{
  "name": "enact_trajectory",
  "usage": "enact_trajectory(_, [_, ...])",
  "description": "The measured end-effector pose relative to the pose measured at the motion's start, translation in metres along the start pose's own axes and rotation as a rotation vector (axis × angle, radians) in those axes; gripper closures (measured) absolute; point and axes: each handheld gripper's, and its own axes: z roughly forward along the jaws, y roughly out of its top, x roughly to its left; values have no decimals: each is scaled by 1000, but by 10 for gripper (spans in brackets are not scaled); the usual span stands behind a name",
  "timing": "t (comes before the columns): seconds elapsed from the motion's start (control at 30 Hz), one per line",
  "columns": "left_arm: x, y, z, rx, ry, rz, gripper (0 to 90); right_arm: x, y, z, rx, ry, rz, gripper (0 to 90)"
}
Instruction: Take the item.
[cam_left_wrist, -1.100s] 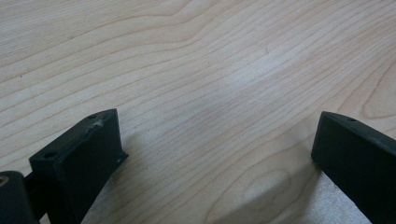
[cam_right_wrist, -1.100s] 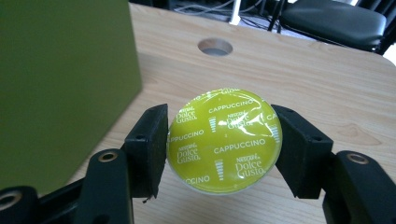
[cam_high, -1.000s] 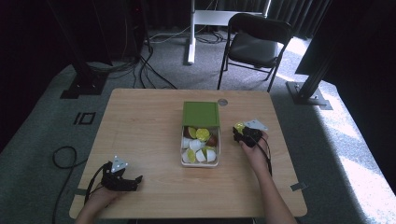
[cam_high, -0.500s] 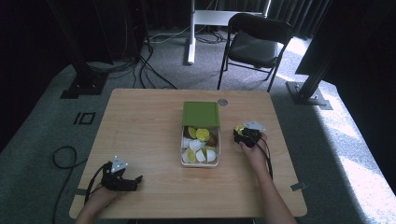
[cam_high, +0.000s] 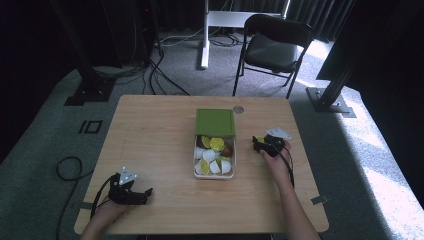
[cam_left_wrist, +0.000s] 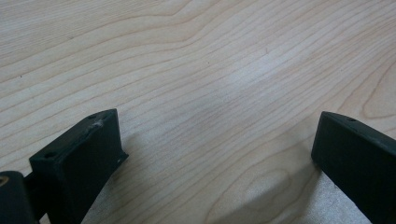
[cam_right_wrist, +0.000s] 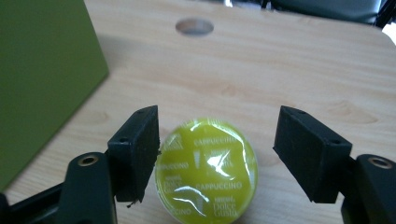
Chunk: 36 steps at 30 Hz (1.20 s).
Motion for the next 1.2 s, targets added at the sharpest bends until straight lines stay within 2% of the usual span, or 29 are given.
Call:
enact_trajectory(0.07, [0, 0, 0, 0, 0, 0, 28, -2, 3, -6, -19, 6, -4, 302])
enact_trajectory(0.3, [0, 0, 0, 0, 0, 0, 28, -4, 14, -35, -85, 84, -37, 273])
enact_trajectory(0.37, [0, 0, 0, 0, 0, -1, 28, -3, 16, -45, -103, 106, -58, 249])
enact_trajectory(0.43, [0, 0, 0, 0, 0, 0, 28, -3, 17, -53, -109, 129, -52, 219])
enact_trajectory(0.5, [0, 0, 0, 0, 0, 0, 28, -3, 16, -62, -126, 132, -63, 208])
enact_trajectory(0.63, [0, 0, 0, 0, 0, -1, 28, -5, 11, -75, -134, 157, -66, 137])
enact_trajectory(0.73, [0, 0, 0, 0, 0, -1, 28, -6, 4, -82, -116, 198, -37, 136])
enact_trajectory(0.77, [0, 0, 0, 0, 0, 0, 28, -7, 2, -83, -97, 208, -42, 136])
enact_trajectory(0.83, [0, 0, 0, 0, 0, 0, 28, -7, -3, -85, -100, 211, -58, 136])
enact_trajectory(0.9, [0, 0, 0, 0, 0, 0, 28, -6, -10, -88, -83, 263, -101, 122])
enact_trajectory(0.93, [0, 0, 0, 0, 0, 0, 28, -6, -10, -88, -83, 263, -101, 122])
enact_trajectory(0.97, [0, 0, 0, 0, 0, 0, 28, -4, -15, -90, -88, 280, -133, 135])
enact_trajectory(1.13, [0, 0, 0, 0, 0, 0, 28, 6, -32, -97, 18, 504, -364, 122])
enact_trajectory(1.2, [0, 0, 0, 0, 0, 0, 28, 9, -37, -99, 48, 573, -425, 122])
